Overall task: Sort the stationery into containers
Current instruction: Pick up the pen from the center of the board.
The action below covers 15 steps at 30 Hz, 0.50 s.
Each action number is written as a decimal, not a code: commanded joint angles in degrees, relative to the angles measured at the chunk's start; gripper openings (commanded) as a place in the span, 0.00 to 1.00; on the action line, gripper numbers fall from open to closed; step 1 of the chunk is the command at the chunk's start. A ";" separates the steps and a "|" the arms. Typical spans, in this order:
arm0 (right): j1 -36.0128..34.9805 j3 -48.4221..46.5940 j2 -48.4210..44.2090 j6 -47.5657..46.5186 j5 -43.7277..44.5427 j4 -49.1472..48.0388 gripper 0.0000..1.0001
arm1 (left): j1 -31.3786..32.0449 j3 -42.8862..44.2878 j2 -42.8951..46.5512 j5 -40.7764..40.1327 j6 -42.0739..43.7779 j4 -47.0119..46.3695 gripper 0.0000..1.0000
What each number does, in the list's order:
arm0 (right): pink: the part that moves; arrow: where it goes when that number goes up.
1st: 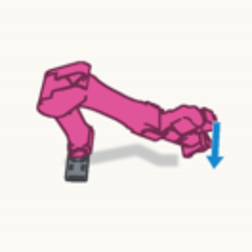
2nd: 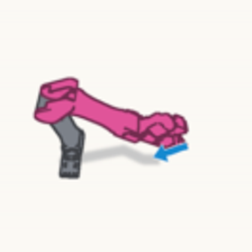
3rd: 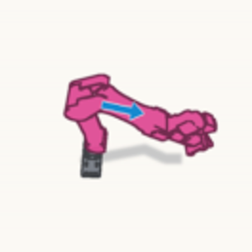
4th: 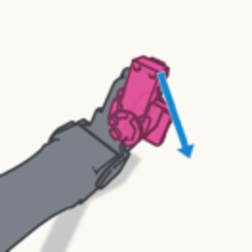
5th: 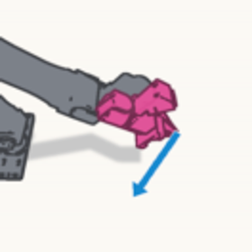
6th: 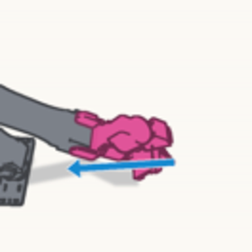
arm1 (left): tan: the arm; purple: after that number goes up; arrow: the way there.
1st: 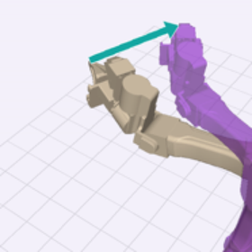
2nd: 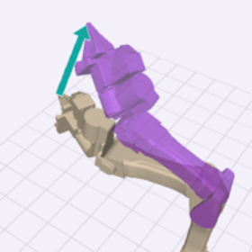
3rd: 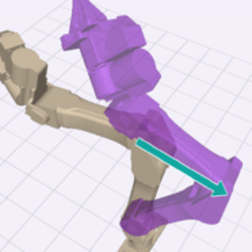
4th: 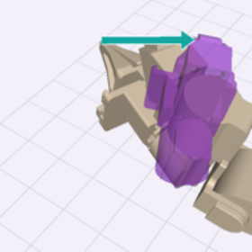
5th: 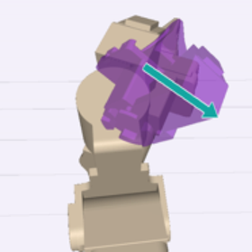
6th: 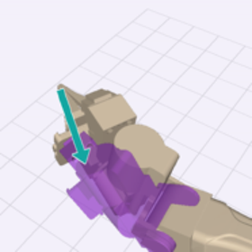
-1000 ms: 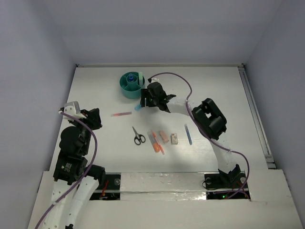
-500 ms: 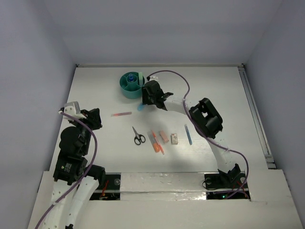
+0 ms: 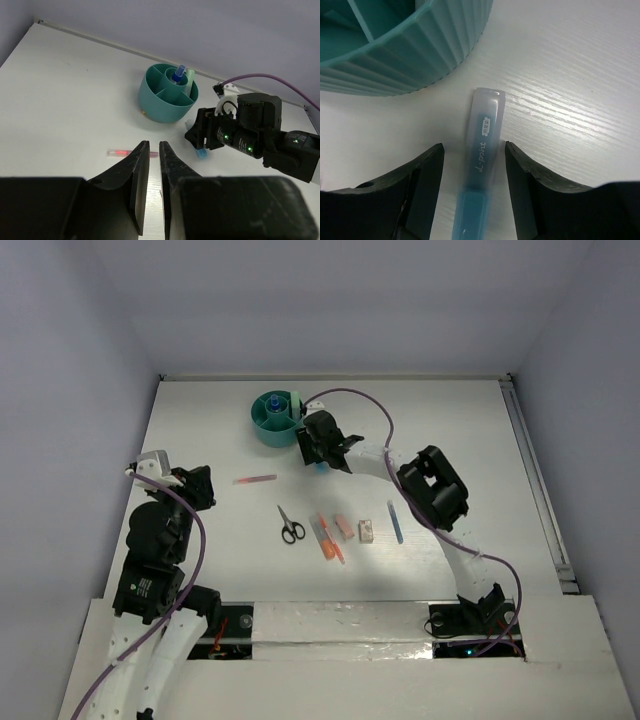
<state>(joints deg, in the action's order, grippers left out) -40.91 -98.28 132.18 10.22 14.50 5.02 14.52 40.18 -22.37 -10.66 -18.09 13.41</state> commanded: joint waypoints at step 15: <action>4.17 -3.68 1.24 -2.75 -7.47 3.59 0.14 | 0.07 0.42 -0.22 0.20 0.33 -2.95 0.12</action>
<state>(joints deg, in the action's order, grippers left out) -36.18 -100.38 132.79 8.73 7.68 6.83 14.52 40.16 -22.41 -10.63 -18.09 13.10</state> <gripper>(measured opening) 0.265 0.120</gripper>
